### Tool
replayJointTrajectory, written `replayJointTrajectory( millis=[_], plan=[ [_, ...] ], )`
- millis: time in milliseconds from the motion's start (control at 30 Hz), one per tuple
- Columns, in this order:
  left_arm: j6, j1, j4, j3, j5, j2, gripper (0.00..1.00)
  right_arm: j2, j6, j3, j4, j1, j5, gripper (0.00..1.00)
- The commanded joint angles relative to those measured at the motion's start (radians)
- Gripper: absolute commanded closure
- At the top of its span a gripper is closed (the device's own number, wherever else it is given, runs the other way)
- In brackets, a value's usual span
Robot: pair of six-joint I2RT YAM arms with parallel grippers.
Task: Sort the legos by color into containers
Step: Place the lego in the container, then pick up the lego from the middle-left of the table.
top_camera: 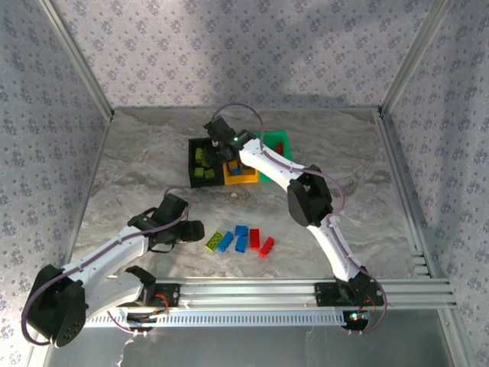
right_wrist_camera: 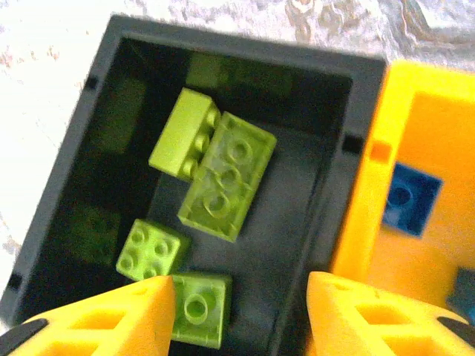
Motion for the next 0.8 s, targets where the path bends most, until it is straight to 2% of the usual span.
replayJointTrajectory(
  millis=[0, 500, 767],
  plan=[
    [0.007, -0.004, 0.024, -0.007, 0.043, -0.01, 0.27, -0.127, -0.012, -0.105, 0.021, 0.017, 0.007, 0.48],
    [0.125, -0.022, 0.051, 0.022, 0.169, 0.029, 0.29, -0.5, 0.004, -0.63, 0.176, 0.044, 0.076, 0.48],
    [0.136, -0.119, 0.034, 0.073, 0.09, 0.129, 0.29, -0.605, 0.026, -0.793, 0.198, 0.044, 0.112, 0.47]
  ],
)
